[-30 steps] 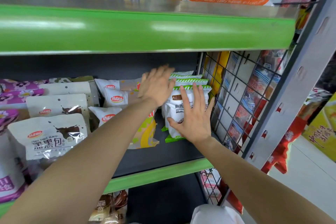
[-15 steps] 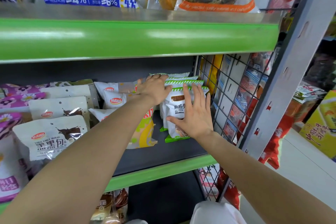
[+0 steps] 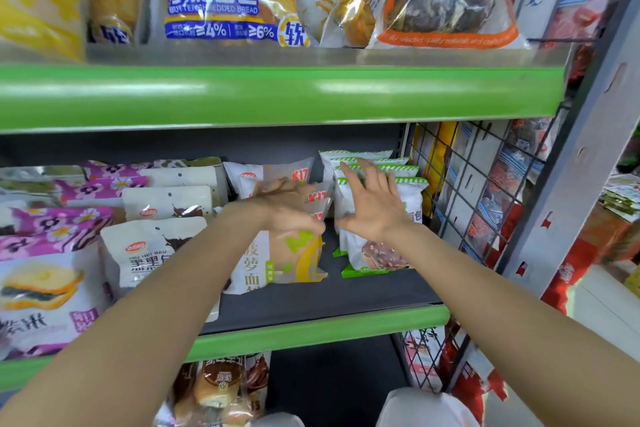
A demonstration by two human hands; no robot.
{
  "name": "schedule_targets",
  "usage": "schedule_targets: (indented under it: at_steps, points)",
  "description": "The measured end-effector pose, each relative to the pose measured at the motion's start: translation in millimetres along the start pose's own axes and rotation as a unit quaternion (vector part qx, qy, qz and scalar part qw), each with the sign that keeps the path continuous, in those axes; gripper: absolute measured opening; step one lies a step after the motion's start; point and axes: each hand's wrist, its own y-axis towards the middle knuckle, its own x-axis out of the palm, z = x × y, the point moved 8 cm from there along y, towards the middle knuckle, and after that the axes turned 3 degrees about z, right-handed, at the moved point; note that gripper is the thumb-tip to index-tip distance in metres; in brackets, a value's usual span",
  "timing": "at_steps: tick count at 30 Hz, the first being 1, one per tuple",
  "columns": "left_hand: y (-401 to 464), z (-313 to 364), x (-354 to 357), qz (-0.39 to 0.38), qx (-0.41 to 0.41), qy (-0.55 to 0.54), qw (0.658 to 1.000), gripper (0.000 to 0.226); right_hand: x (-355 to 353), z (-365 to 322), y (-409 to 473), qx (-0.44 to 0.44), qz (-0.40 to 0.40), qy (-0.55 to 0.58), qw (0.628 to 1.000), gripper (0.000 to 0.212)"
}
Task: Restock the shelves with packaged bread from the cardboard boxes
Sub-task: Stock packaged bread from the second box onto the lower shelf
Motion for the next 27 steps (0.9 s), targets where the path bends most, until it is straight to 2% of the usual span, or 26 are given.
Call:
schedule_targets:
  at_steps: [1, 3, 6, 14, 22, 25, 27]
  points:
    - [-2.0, -7.0, 7.6, -0.033, 0.002, 0.009, 0.999, 0.1, 3.8, 0.2, 1.3, -0.004, -0.027, -0.002, 1.0, 0.109]
    - [-1.2, -18.9, 18.5, -0.05, 0.006, 0.048, 0.998, 0.124, 7.2, 0.8, 3.8, -0.018, -0.062, -0.029, 0.998, 0.119]
    - [5.9, -25.0, 26.9, -0.01, 0.018, 0.072, 0.997, 0.136, 5.7, 3.7, 7.6, -0.035, -0.055, -0.062, 0.996, 0.118]
    - [11.8, -28.8, 21.4, 0.04, 0.035, 0.049, 0.997, 0.134, 7.6, 0.1, 11.9, -0.034, 0.039, -0.061, 0.997, 0.096]
    - [6.0, -26.3, 24.0, 0.047, 0.035, 0.063, 0.996, 0.131, 6.5, -16.7, 11.6, -0.043, 0.041, 0.002, 0.998, 0.088]
    - [-2.7, -22.4, 15.2, 0.05, 0.034, 0.057, 0.997, 0.116, -5.3, -32.5, 8.2, -0.067, 0.065, 0.026, 0.995, 0.079]
    - [-11.4, -20.1, -3.3, 0.104, 0.032, 0.046, 0.993, 0.092, -19.4, -44.1, 9.4, -0.076, 0.074, 0.063, 0.992, 0.074]
